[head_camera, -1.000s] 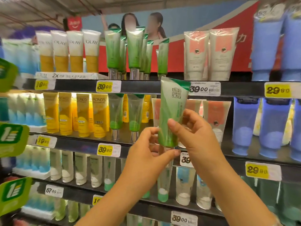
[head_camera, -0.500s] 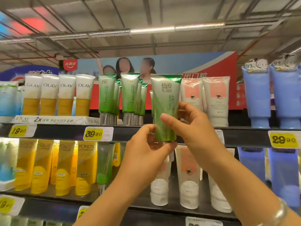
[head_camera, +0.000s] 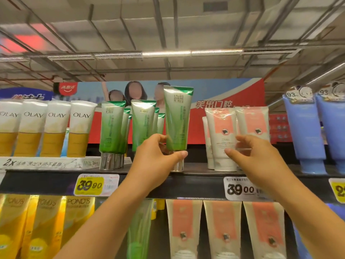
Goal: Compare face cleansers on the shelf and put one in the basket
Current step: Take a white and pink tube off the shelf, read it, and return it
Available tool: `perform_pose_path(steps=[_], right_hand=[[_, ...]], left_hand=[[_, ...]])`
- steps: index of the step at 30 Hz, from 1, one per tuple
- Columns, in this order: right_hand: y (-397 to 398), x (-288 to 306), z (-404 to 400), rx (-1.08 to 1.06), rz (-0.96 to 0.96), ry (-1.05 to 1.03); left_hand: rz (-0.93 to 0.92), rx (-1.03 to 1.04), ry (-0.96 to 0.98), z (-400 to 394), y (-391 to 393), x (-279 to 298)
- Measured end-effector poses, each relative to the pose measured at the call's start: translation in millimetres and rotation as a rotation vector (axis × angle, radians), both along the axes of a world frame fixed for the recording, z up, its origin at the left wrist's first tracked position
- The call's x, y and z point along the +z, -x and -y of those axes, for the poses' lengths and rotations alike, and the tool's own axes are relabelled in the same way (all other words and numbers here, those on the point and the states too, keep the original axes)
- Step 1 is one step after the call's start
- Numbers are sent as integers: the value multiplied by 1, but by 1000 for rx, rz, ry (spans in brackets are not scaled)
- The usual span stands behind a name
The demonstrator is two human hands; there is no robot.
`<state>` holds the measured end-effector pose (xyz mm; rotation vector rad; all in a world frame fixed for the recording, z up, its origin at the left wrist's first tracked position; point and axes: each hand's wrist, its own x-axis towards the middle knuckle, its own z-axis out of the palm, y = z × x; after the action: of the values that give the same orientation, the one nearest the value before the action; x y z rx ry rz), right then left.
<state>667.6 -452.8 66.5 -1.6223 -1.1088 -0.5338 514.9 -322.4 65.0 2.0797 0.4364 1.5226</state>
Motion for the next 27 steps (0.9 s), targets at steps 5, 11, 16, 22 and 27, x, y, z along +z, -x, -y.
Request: perform_pose_path(steps=[5,11,16,22,27], right_hand=[[-3,2,-13,-127,28,136],[-3,4,-27,-238,42,190],[-2,5,-34,-257,6,196],[-3,6,-39,-278,8,174],[-4,5,-38,-271,31,147]], left_hand=[[-62,32,7,-14,-8,2],[-154,79,-7,-20,-9,6],[-209,82,17,-22,-8,10],[-239,52,49,-26,-8,12],[-245,30,56,-25,-6,12]])
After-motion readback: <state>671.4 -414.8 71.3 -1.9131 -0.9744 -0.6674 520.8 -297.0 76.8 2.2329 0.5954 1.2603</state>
